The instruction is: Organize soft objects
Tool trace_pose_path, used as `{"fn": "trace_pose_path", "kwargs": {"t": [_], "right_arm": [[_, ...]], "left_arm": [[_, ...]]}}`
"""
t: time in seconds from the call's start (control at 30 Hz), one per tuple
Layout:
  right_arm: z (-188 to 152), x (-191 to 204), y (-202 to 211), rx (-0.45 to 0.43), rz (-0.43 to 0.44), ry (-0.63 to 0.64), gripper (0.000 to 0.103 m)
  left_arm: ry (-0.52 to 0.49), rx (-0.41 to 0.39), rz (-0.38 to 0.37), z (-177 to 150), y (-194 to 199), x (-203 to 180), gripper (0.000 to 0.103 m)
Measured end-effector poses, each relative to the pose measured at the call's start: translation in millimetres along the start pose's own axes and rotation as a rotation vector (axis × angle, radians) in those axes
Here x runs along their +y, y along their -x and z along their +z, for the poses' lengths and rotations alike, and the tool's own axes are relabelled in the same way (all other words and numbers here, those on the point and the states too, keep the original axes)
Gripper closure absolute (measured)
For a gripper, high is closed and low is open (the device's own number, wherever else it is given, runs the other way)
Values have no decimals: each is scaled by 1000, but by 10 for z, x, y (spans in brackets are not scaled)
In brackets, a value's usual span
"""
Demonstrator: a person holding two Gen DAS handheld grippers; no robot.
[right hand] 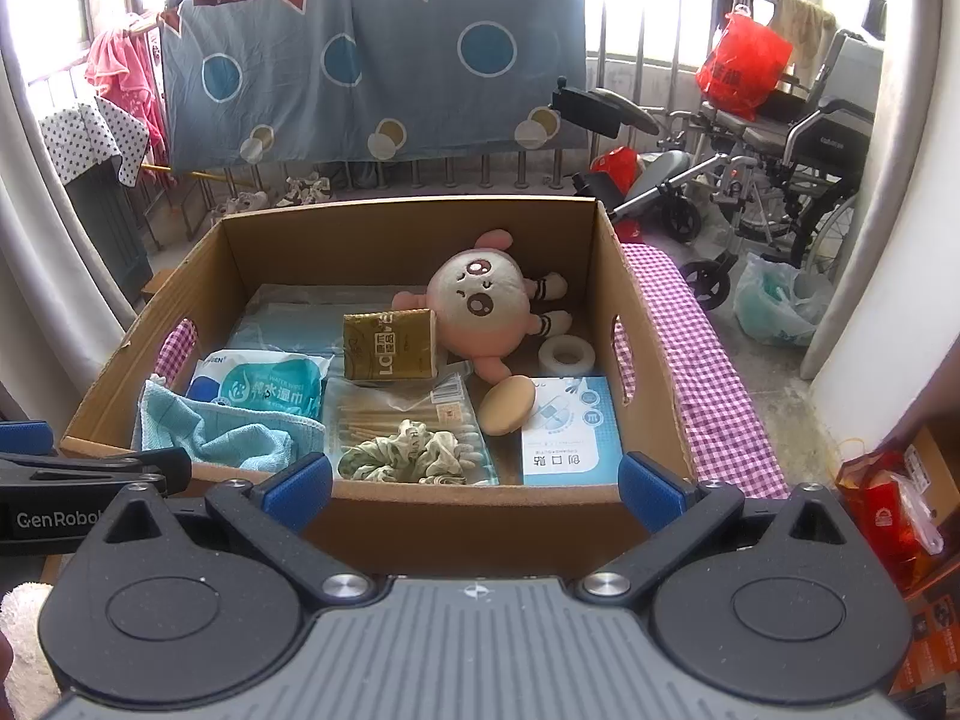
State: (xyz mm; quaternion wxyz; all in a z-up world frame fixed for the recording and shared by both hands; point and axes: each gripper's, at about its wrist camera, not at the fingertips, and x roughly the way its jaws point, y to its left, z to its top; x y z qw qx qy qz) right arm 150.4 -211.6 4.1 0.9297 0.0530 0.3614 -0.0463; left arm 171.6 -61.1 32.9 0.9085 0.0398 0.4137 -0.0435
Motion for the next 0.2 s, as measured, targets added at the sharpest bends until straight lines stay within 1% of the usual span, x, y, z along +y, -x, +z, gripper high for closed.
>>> {"fn": "trace_pose_path", "kwargs": {"t": [0.2], "right_arm": [[-2,1,1,0,-1,0,0]], "left_arm": [[-2,0,3,0,1,0,0]]}}
